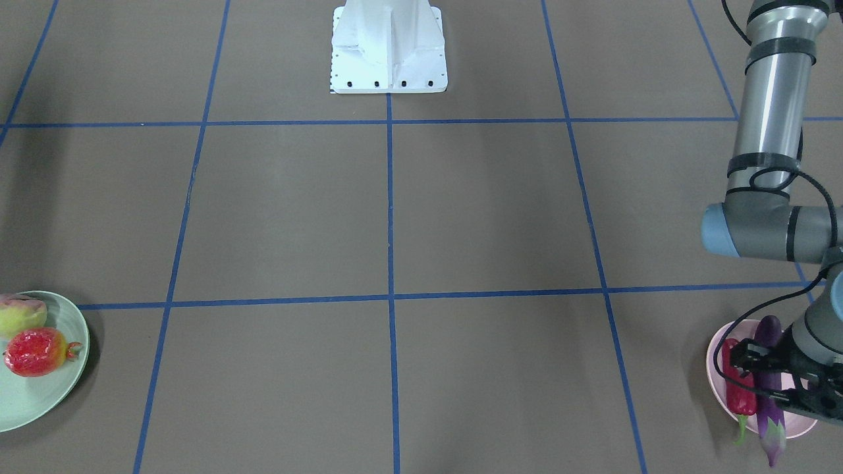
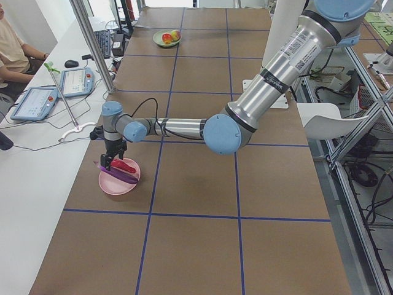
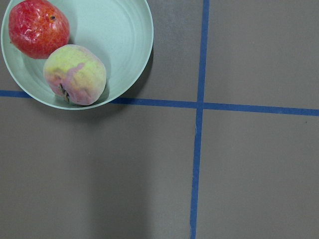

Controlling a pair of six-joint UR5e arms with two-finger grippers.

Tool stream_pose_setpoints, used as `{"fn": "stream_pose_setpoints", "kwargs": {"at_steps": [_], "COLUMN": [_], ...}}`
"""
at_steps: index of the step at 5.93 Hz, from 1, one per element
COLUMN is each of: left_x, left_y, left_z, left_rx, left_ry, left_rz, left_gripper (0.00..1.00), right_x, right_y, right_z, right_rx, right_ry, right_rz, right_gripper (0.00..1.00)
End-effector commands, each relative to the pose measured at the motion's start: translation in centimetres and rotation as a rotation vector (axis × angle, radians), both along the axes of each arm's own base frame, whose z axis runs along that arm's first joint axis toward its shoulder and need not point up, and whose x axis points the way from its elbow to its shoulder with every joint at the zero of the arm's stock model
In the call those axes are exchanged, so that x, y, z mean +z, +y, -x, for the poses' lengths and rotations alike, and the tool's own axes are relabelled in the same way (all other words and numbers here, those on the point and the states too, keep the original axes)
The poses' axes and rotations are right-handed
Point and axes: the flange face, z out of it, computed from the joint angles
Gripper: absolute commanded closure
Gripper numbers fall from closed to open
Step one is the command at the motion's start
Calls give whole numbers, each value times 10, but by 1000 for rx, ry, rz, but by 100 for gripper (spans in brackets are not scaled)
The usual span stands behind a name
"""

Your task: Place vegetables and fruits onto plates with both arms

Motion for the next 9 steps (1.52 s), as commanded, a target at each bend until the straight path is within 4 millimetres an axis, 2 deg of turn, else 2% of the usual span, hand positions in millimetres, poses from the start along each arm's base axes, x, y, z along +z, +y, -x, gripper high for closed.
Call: {"fn": "stream_pose_setpoints", "kwargs": {"at_steps": [1,2,3,4,5,6,8,9], "left_x": [19,28,34,42,72,79,35,46], "left_y": [52,77,99,120,152,168,177,201], "left_z": [79,128,189,229,232,241,253,262], "left_rx": [-6,-32,-72,-118,-94,-62,-43,-37], "left_ry": [190,280,394,426,411,385,264,192], "left_rz": [45,72,104,117,130,148,200,249], "left_gripper": [0,0,0,0,0,0,0,0], "right_x": [0,-1,-3,-4,-4,-5,-5,-5], "right_y": [-1,-1,-3,-3,-4,-3,-3,-3], "right_z": [0,0,1,1,1,1,1,1], "right_rx": [1,2,0,0,0,-1,-1,0], "right_ry": [0,-2,-5,-10,-10,-10,-10,-10], "right_rz": [1,1,-3,-5,-3,-7,-9,-6], "right_gripper": [0,0,0,0,0,0,0,0]}}
